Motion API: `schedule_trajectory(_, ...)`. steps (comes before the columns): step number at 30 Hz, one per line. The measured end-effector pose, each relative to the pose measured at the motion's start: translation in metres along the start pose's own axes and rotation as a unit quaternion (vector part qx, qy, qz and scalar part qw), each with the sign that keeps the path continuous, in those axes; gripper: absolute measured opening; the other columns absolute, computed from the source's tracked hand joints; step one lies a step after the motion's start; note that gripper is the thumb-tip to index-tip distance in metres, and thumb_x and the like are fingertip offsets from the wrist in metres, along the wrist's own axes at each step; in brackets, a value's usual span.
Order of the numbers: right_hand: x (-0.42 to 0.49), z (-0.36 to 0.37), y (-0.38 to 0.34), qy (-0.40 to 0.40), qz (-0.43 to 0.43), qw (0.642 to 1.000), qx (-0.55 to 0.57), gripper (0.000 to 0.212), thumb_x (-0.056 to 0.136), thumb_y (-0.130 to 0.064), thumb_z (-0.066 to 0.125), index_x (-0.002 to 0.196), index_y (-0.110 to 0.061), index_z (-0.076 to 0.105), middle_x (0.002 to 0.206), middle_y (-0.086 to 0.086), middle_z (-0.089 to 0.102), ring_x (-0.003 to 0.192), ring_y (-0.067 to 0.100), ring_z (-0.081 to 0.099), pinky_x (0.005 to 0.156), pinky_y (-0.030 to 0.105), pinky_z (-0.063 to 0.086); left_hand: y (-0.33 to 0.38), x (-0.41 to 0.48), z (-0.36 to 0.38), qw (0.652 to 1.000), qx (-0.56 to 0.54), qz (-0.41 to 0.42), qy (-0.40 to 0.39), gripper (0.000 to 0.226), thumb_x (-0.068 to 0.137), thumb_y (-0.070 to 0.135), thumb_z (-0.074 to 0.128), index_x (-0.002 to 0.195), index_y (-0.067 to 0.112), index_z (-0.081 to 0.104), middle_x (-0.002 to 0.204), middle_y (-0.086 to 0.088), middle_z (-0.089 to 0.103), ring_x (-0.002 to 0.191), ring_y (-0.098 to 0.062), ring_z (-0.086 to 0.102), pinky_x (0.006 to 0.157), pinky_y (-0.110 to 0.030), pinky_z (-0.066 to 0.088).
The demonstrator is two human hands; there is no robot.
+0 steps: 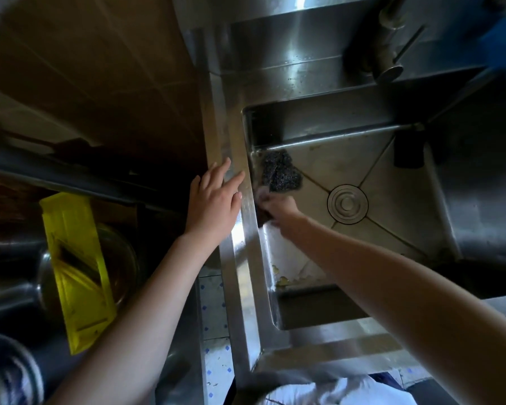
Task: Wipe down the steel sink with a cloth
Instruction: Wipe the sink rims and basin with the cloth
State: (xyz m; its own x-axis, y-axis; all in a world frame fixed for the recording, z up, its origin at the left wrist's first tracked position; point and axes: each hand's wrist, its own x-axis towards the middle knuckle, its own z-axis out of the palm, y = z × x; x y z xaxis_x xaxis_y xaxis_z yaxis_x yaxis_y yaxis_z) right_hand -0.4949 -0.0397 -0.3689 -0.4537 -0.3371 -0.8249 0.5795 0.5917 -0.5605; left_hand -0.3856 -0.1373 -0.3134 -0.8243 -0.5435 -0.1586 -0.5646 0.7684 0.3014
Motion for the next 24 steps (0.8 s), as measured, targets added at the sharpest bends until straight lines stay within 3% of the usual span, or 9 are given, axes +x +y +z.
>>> schedule_trajectory(3,0.013,0.004,-0.046,-0.021,-0.045,0.998,0.027,0.023,0.087,0.003,0.06,0.11,0.004,0.065,0.077,0.01,0.062,0.059,0.017,0.055,0.042,0.018,0.047,0.0,0.0,0.001,1.0,-0.019,-0.005,0.005,0.04,0.094,0.02,0.048,0.135,0.022,0.05,0.152,-0.008,0.032,0.14,-0.028,0.025,0.113,-0.047,0.022)
schedule_trajectory(6,0.017,0.002,-0.056,-0.044,-0.059,0.997,0.026,0.027,0.089,0.001,0.059,0.116,0.005,0.061,0.081,0.015,0.061,0.063,0.023,0.055,0.053,0.029,0.046,0.0,0.0,0.0,1.0,-0.026,-0.006,0.005,0.039,0.095,0.018,0.047,0.134,0.021,0.051,0.151,-0.008,0.033,0.14,-0.028,0.026,0.112,-0.047,0.022)
schedule_trajectory(9,0.006,-0.006,-0.033,-0.059,-0.043,0.997,0.007,0.031,0.089,-0.003,0.061,0.12,-0.003,0.061,0.082,0.004,0.062,0.066,0.014,0.055,0.054,0.024,0.04,0.001,0.002,-0.002,1.0,-0.029,-0.009,0.002,0.037,0.096,0.016,0.046,0.132,0.021,0.053,0.15,-0.009,0.034,0.139,-0.03,0.027,0.112,-0.048,0.022)
schedule_trajectory(14,-0.032,-0.028,0.04,-0.089,0.059,0.994,-0.015,0.03,0.086,-0.013,0.066,0.115,-0.008,0.06,0.105,0.018,0.063,0.089,0.024,0.056,0.069,0.032,0.04,0.004,0.005,-0.005,1.0,0.0,-0.021,0.008,0.035,0.095,0.019,0.046,0.129,0.02,0.056,0.147,-0.009,0.039,0.135,-0.028,0.033,0.112,-0.05,0.022)
schedule_trajectory(16,-0.049,-0.034,0.069,-0.098,0.093,0.991,-0.011,0.025,0.08,-0.014,0.069,0.103,-0.01,0.061,0.094,0.019,0.056,0.08,0.024,0.05,0.063,0.032,0.036,0.006,0.006,-0.007,0.999,0.023,-0.017,0.016,0.034,0.094,0.019,0.048,0.127,0.019,0.058,0.144,-0.009,0.042,0.13,-0.029,0.038,0.109,-0.051,0.024)
schedule_trajectory(18,-0.058,-0.037,0.093,-0.102,0.065,0.992,-0.023,0.015,0.082,0.004,0.065,0.095,-0.002,0.06,0.088,0.016,0.055,0.081,0.025,0.051,0.071,0.036,0.042,0.008,0.009,-0.01,0.999,0.038,-0.016,0.022,0.033,0.094,0.02,0.048,0.126,0.019,0.059,0.143,-0.009,0.043,0.128,-0.03,0.04,0.106,-0.052,0.026)
schedule_trajectory(20,-0.06,-0.04,0.106,-0.106,0.035,0.993,-0.045,0.018,0.081,0.019,0.057,0.089,0.003,0.059,0.079,0.009,0.057,0.076,0.019,0.055,0.08,0.024,0.045,0.011,0.017,-0.012,0.998,0.052,-0.017,0.021,0.034,0.094,0.023,0.047,0.127,0.02,0.058,0.144,-0.009,0.042,0.127,-0.031,0.04,0.105,-0.053,0.026)
schedule_trajectory(22,-0.061,-0.042,0.103,-0.127,0.073,0.989,-0.031,0.017,0.083,0.015,0.057,0.079,-0.001,0.061,0.063,0.002,0.058,0.061,0.013,0.056,0.06,0.016,0.048,0.017,0.029,-0.014,0.998,0.057,-0.015,0.017,0.035,0.095,0.025,0.047,0.128,0.022,0.056,0.145,-0.009,0.039,0.128,-0.031,0.038,0.105,-0.053,0.023)
schedule_trajectory(24,-0.058,-0.045,0.092,-0.126,0.134,0.983,-0.009,0.017,0.085,0.0,0.064,0.075,-0.014,0.066,0.055,0.0,0.059,0.054,0.017,0.055,0.053,0.023,0.045,0.022,0.042,-0.016,0.998,0.057,-0.012,0.018,0.035,0.095,0.026,0.046,0.129,0.023,0.054,0.145,-0.008,0.038,0.129,-0.031,0.036,0.105,-0.051,0.02)
